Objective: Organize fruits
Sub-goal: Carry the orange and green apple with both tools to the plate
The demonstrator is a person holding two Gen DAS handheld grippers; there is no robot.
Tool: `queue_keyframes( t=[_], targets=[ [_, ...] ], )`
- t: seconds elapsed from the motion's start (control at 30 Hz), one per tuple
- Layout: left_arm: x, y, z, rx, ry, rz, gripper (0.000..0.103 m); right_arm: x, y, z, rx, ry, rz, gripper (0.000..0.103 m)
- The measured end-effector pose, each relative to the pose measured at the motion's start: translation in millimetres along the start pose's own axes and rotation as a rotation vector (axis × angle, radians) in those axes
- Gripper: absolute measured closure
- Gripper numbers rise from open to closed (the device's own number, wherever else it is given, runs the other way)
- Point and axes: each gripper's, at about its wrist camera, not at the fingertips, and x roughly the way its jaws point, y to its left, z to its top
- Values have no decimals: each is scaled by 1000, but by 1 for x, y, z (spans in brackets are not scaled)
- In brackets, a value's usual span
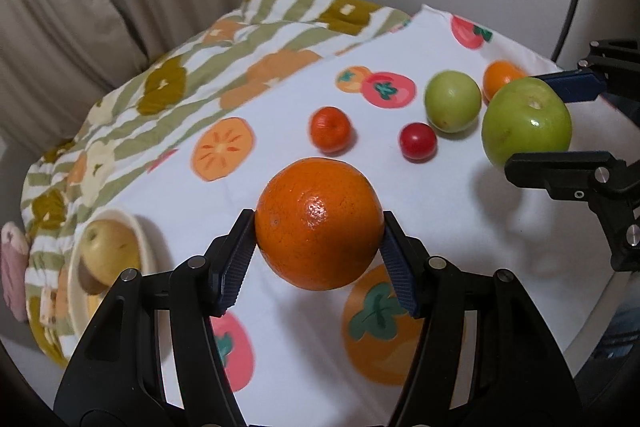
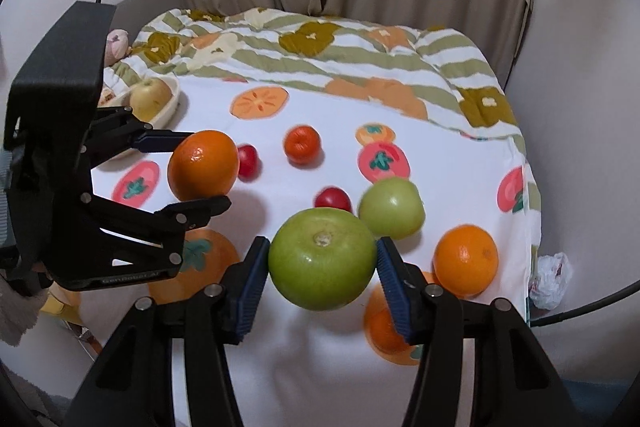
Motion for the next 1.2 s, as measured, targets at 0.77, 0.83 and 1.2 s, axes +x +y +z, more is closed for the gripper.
queue_keyframes(
  t=[0.77, 0.83, 1.2],
  targets=[
    [-67, 185, -73, -246, 33, 192, 37, 0, 142, 94, -97, -100, 162, 53],
    [-65, 200, -81, -259, 39, 203, 37, 8, 154, 101, -97, -95, 175, 53],
    [-18, 264, -119, -265, 89, 214, 37, 69, 211, 126, -59, -44, 195, 53]
  ],
)
